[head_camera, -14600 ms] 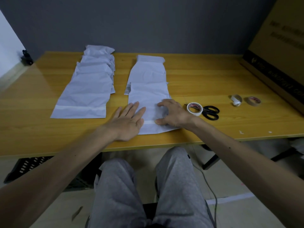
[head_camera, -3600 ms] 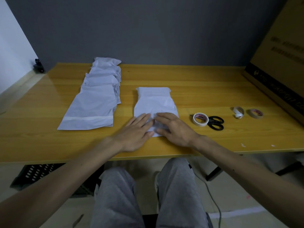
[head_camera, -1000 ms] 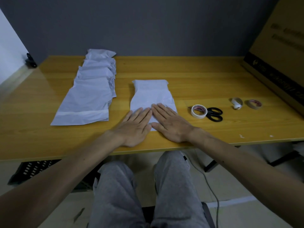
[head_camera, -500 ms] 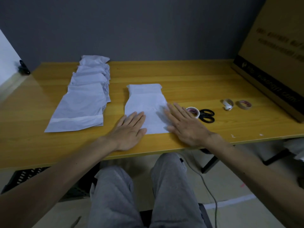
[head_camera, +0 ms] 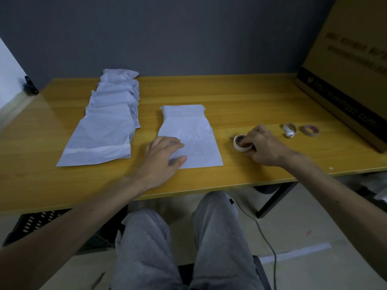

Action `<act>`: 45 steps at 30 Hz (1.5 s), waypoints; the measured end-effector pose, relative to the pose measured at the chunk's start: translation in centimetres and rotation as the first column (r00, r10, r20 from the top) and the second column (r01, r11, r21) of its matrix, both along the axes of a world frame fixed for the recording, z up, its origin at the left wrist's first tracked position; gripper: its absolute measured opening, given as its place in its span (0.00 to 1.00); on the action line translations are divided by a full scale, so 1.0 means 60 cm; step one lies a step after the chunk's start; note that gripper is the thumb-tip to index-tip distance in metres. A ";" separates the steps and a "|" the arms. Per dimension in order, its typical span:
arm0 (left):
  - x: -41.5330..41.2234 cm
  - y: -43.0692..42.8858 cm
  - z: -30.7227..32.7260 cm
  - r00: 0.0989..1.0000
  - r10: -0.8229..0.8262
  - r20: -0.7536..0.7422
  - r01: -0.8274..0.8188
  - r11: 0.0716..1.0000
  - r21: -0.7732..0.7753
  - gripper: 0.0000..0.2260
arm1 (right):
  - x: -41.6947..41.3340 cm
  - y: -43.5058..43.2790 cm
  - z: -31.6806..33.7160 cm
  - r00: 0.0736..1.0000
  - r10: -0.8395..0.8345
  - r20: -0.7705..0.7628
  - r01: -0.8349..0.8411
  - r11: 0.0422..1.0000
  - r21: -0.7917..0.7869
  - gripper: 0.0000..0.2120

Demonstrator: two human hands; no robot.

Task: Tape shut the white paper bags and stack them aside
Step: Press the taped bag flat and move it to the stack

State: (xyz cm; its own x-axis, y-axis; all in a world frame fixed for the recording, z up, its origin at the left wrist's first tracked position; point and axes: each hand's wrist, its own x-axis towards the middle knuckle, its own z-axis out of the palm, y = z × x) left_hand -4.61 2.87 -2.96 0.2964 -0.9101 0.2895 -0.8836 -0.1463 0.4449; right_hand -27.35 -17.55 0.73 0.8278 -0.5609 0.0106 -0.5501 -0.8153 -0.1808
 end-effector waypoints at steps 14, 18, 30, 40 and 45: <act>-0.056 -0.044 0.067 0.964 -0.170 -0.203 0.123 0.967 -0.221 0.19 | 0.065 0.074 0.068 0.959 0.092 0.269 -0.183 0.924 0.337 0.09; -0.050 -0.045 0.074 0.956 -0.157 -0.249 0.090 0.961 -0.262 0.18 | 0.074 0.096 0.081 0.930 0.011 0.368 -0.219 0.820 0.530 0.08; -0.031 -0.032 0.077 0.964 -0.175 -0.202 0.081 0.913 -0.400 0.06 | 0.089 0.115 0.068 0.849 -0.172 0.499 -0.282 0.651 0.704 0.06; -0.023 -0.019 0.083 0.953 -0.144 -0.266 0.024 0.912 -0.410 0.06 | 0.099 0.112 0.055 0.812 -0.219 0.541 -0.331 0.590 0.736 0.08; -0.017 -0.016 0.079 0.947 -0.138 -0.289 0.018 0.924 -0.383 0.13 | 0.103 0.116 0.046 0.821 -0.214 0.528 -0.306 0.616 0.726 0.07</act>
State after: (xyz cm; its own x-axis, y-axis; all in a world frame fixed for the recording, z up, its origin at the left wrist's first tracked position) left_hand -5.64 1.92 1.80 0.3571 -0.7783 0.5165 -0.6972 0.1458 0.7019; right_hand -21.14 -10.56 3.46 0.8467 -0.5310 0.0350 -0.1151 -0.2470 -0.9622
